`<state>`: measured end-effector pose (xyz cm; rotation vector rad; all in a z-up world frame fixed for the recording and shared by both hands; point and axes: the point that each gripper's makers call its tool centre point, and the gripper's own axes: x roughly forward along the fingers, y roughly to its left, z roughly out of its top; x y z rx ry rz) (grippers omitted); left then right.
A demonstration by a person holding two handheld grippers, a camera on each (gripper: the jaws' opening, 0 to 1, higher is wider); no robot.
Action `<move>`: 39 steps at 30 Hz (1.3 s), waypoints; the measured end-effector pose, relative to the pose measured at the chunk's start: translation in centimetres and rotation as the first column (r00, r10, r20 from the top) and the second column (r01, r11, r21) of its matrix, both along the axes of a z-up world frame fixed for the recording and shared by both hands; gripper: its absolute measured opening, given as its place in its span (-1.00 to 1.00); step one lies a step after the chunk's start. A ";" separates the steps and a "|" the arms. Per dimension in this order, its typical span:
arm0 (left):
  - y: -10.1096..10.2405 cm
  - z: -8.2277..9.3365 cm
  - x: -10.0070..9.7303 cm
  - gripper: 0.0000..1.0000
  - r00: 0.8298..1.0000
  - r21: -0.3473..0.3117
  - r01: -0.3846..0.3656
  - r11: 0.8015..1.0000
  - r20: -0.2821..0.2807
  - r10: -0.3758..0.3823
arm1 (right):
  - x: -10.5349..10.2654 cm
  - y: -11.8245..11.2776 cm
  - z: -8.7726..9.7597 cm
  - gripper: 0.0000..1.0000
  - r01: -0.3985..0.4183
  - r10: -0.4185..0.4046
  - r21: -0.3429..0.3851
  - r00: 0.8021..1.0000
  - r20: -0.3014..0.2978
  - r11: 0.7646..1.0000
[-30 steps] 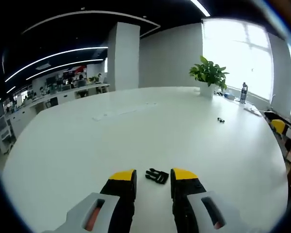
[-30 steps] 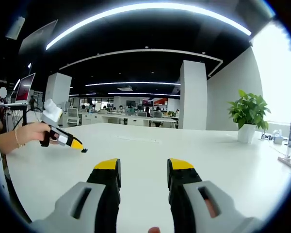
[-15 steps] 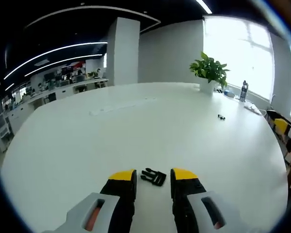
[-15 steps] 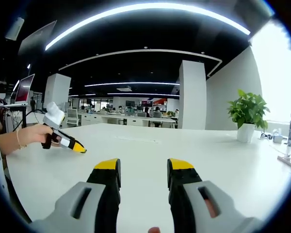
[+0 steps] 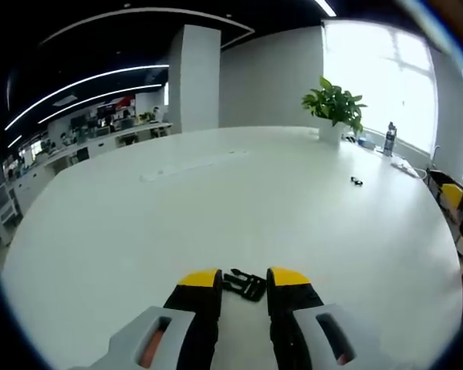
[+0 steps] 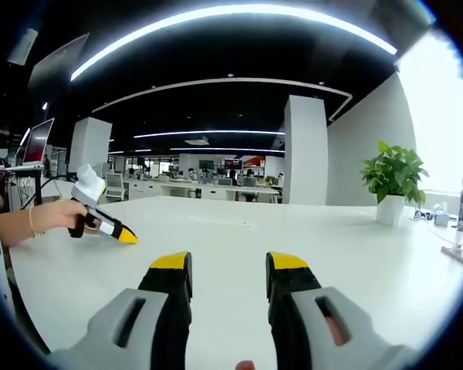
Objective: Snap the two parts of the plastic buckle together until the buckle closes and remains connected.
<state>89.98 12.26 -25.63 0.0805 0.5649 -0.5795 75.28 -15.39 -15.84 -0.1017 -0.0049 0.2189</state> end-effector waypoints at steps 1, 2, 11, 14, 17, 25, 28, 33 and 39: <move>0.0 0.0 0.0 -0.54 1.000 0.001 0.000 1.000 0.000 0.000 | 0.0 0.0 0.0 -0.22 0.000 0.000 0.000 1.000 0.001 1.000; 0.0 0.0 0.0 -0.54 1.000 0.002 0.001 1.000 0.000 -0.001 | 0.0 0.0 0.0 -0.22 0.000 0.000 0.001 1.000 0.001 1.000; 0.0 0.1 0.2 -0.55 1.000 -0.001 0.025 1.000 0.016 -0.025 | 0.2 -0.1 -0.2 -0.22 -0.001 0.001 0.002 1.000 -0.005 1.000; 0.0 0.1 0.3 -0.55 0.999 -0.009 0.042 0.999 0.023 -0.042 | 0.2 -0.1 -0.3 -0.22 -0.001 0.001 0.003 1.000 -0.007 1.000; 0.0 0.1 0.4 -0.56 0.998 -0.018 0.061 0.998 0.028 -0.061 | 0.2 -0.2 -0.2 -0.22 -0.001 0.002 0.004 1.000 -0.006 1.000; 0.2 0.0 -0.3 -0.57 0.985 0.007 0.160 0.987 0.059 -0.160 | 0.3 -0.3 -0.3 -0.22 0.000 0.000 0.006 1.000 -0.008 1.000; 0.3 0.0 -0.8 -0.57 0.978 0.007 0.198 0.980 0.059 -0.198 | 0.3 -0.2 -0.4 -0.22 -0.003 0.003 0.006 1.000 -0.009 1.000; 0.8 0.0 -1.8 -0.57 0.965 0.019 0.250 0.968 0.074 -0.251 | 0.3 0.0 -0.4 -0.23 -0.005 0.005 0.007 1.000 -0.010 1.000; 1.1 0.1 -2.9 -0.57 0.945 0.037 0.312 0.949 0.094 -0.314 | 0.4 0.0 -0.5 -0.23 -0.006 0.006 0.007 1.000 -0.013 1.000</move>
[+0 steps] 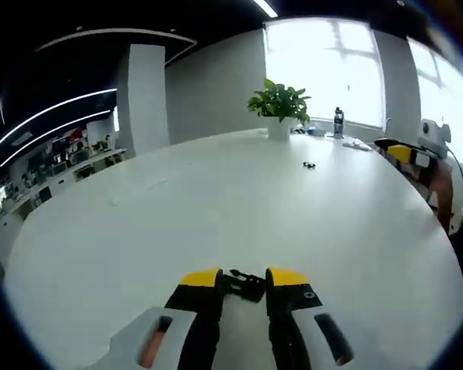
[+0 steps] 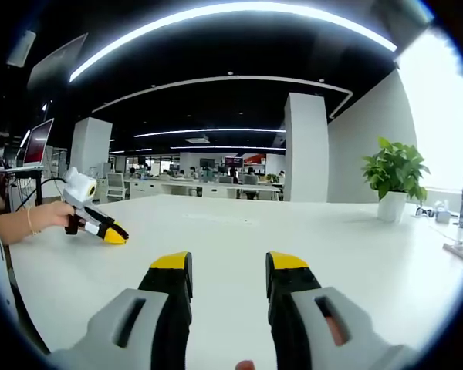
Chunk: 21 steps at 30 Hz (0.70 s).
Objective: Snap the two parts of the plastic buckle together until the buckle closes and remains connected.
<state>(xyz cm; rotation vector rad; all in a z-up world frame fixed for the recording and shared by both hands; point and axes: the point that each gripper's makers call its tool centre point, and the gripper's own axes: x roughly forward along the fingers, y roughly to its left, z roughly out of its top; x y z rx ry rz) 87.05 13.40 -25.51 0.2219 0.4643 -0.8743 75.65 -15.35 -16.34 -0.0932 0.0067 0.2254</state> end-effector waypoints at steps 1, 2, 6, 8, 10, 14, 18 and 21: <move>0.1 0.0 -0.1 -0.57 1.000 0.004 0.008 1.000 0.006 -0.008 | 0.0 0.0 0.0 -0.23 0.000 0.000 0.000 1.000 0.000 1.000; 0.1 0.0 -0.3 -0.57 1.000 0.010 0.018 1.000 0.014 -0.018 | 0.0 0.0 0.0 -0.23 -0.001 0.001 0.000 1.000 0.000 1.000; 0.1 0.9 -0.9 -0.99 0.994 0.006 0.073 0.997 0.078 -0.073 | 0.0 0.1 0.0 -0.23 -0.004 0.004 -0.002 1.000 -0.001 1.000; 0.2 1.1 -1.0 -0.97 0.996 -0.025 0.062 0.998 0.065 -0.060 | 0.0 0.2 -0.1 -0.23 -0.003 0.003 -0.001 1.000 -0.001 1.000; 0.5 0.9 -0.9 -0.94 0.998 -0.030 0.048 0.998 0.052 -0.046 | 0.0 0.2 -0.1 -0.23 -0.005 0.005 -0.001 1.000 -0.003 1.000; 0.6 0.3 -0.9 -0.86 0.998 -0.010 0.040 0.999 0.046 -0.040 | 0.1 0.3 -0.2 -0.23 -0.006 0.006 -0.001 1.000 -0.004 1.000; 0.5 0.5 -0.5 -0.70 0.998 -0.019 0.032 0.999 0.045 -0.032 | 0.0 0.2 -0.1 -0.23 -0.005 0.005 -0.001 1.000 -0.003 1.000; 0.3 0.6 0.0 -0.69 0.998 -0.015 0.045 0.999 0.054 -0.044 | 0.0 0.2 -0.1 -0.23 -0.004 0.004 -0.002 1.000 -0.003 1.000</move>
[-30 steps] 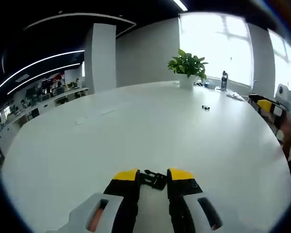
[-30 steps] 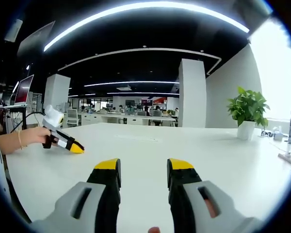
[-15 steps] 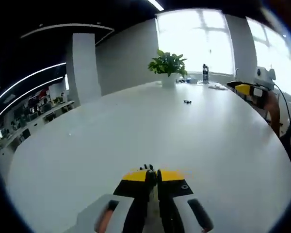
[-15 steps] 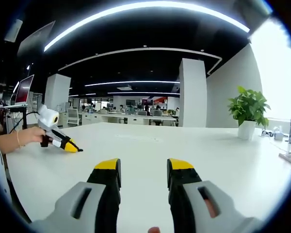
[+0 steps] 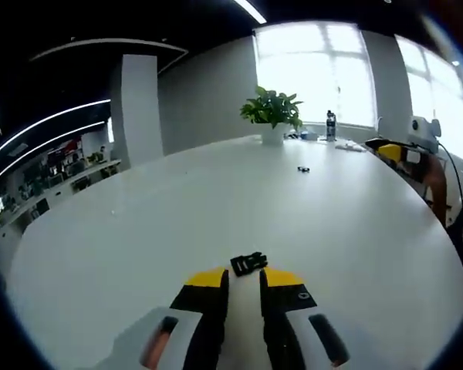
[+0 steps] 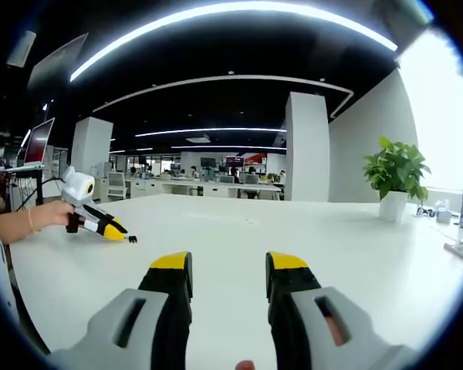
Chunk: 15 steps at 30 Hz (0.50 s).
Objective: Snap the two parts of the plastic buckle together until the buckle closes and remains connected.
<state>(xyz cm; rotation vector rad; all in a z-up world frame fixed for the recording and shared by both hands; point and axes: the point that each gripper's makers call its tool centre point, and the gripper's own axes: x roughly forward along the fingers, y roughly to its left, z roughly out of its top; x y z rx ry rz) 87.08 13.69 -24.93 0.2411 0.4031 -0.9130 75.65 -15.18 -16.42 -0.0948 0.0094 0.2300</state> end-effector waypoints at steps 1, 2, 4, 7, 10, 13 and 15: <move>-0.1 0.0 0.3 -0.67 1.000 0.003 0.005 1.000 0.004 -0.005 | 0.0 0.0 0.0 -0.23 0.000 0.000 0.000 1.000 0.000 1.000; -0.3 0.0 0.4 -0.63 1.000 0.007 0.019 1.000 0.010 -0.019 | 0.0 0.0 0.0 -0.23 0.000 0.000 0.000 1.000 0.000 1.000; -0.5 -0.1 0.5 -0.63 0.999 0.020 0.046 0.999 0.011 -0.046 | 0.0 0.0 0.0 -0.23 0.000 0.000 -0.001 1.000 0.000 1.000; -0.8 -0.2 0.9 -0.63 0.997 0.029 0.081 0.996 0.005 -0.081 | -0.1 0.0 0.1 -0.23 0.002 -0.002 -0.001 1.000 0.002 1.000; -1.1 -0.2 1.2 -0.63 0.995 0.019 0.104 0.994 -0.008 -0.104 | -0.1 -0.1 0.1 -0.23 0.002 -0.002 -0.001 1.000 0.001 1.000; -1.5 -0.4 1.4 -0.63 0.992 0.007 0.120 0.993 -0.026 -0.120 | 0.0 -0.1 0.0 -0.23 0.002 -0.002 -0.001 1.000 -0.001 1.000; -1.7 -0.5 1.4 -0.64 0.990 -0.009 0.133 0.991 -0.038 -0.133 | 0.0 -0.2 0.0 -0.23 0.003 -0.003 0.000 1.000 -0.003 1.000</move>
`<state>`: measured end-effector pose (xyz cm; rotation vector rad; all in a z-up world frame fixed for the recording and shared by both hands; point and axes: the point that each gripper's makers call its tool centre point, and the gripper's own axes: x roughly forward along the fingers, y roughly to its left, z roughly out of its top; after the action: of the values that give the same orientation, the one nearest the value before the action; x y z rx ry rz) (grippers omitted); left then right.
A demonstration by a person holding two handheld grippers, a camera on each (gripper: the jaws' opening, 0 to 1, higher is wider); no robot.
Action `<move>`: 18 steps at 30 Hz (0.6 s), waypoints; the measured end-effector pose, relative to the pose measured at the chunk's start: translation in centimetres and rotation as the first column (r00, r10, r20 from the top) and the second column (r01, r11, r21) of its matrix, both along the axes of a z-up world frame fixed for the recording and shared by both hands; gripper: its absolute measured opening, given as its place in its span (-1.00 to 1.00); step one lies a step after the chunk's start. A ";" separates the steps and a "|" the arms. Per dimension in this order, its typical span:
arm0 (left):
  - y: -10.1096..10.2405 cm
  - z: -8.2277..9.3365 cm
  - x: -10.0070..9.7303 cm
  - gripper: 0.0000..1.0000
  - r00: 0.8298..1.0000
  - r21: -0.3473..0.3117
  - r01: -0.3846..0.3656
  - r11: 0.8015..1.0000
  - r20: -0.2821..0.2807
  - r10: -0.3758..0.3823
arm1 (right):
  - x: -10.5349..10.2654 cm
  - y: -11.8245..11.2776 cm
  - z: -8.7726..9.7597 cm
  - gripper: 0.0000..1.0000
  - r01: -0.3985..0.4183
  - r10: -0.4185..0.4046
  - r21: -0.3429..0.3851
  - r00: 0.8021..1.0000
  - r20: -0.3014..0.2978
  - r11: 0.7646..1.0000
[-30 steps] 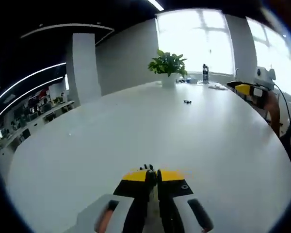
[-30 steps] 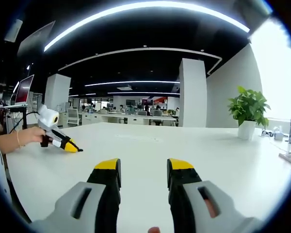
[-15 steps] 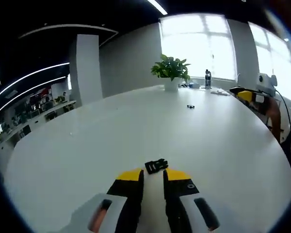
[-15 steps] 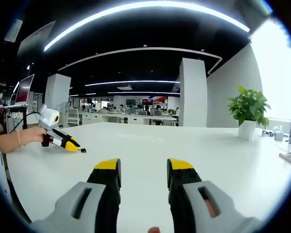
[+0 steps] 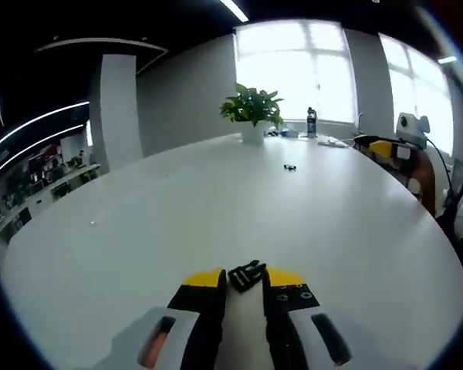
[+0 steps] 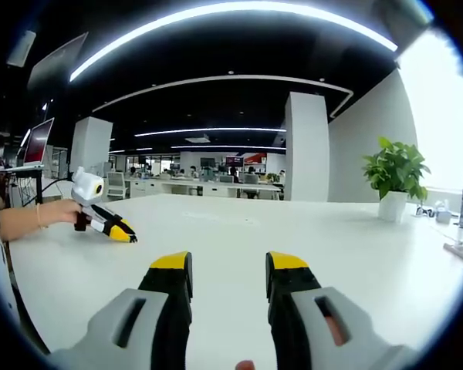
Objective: Snap the two parts of the plastic buckle together until the buckle closes and remains connected.
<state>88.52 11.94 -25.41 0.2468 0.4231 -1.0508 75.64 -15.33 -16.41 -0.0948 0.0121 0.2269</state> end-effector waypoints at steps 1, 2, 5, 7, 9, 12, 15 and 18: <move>-0.1 0.0 0.1 -0.64 1.000 -0.007 0.004 1.000 -0.007 -0.004 | 0.0 0.0 0.0 -0.23 0.000 0.000 0.000 1.000 0.000 1.000; -0.1 0.0 0.2 -0.64 1.000 -0.014 0.010 1.000 -0.014 -0.010 | 0.0 0.0 0.0 -0.23 0.000 0.000 0.001 1.000 0.000 1.000; -0.3 -0.1 0.2 -0.64 0.999 -0.030 0.023 0.999 -0.039 -0.024 | 0.1 0.0 -0.1 -0.23 -0.001 0.001 0.001 1.000 -0.001 1.000; -0.4 -0.1 0.2 -0.64 0.999 -0.035 0.021 0.999 -0.046 -0.023 | 0.1 0.0 -0.1 -0.23 0.000 0.000 0.001 1.000 -0.002 1.000; -0.4 -0.1 0.1 -0.64 0.999 -0.035 0.025 0.999 -0.044 -0.027 | 0.2 -0.1 -0.1 -0.23 0.002 -0.002 0.002 1.000 -0.003 1.000; -0.4 -0.1 -0.1 -0.65 0.998 -0.037 0.023 0.999 -0.050 -0.025 | 0.2 -0.1 -0.1 -0.23 0.002 -0.002 0.003 1.000 -0.004 1.000; -0.2 -0.1 -0.1 -0.71 0.999 -0.030 0.010 1.000 -0.045 -0.011 | 0.2 0.0 -0.1 -0.23 0.002 -0.002 0.002 1.000 -0.003 1.000; -0.1 -0.2 -0.2 -0.72 0.999 -0.031 0.000 1.000 -0.038 -0.001 | 0.2 -0.1 0.0 -0.23 0.006 -0.006 0.000 1.000 0.000 1.000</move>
<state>88.36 11.86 -25.57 0.1995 0.4407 -1.0628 75.83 -15.40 -16.42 -0.0942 0.0124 0.2214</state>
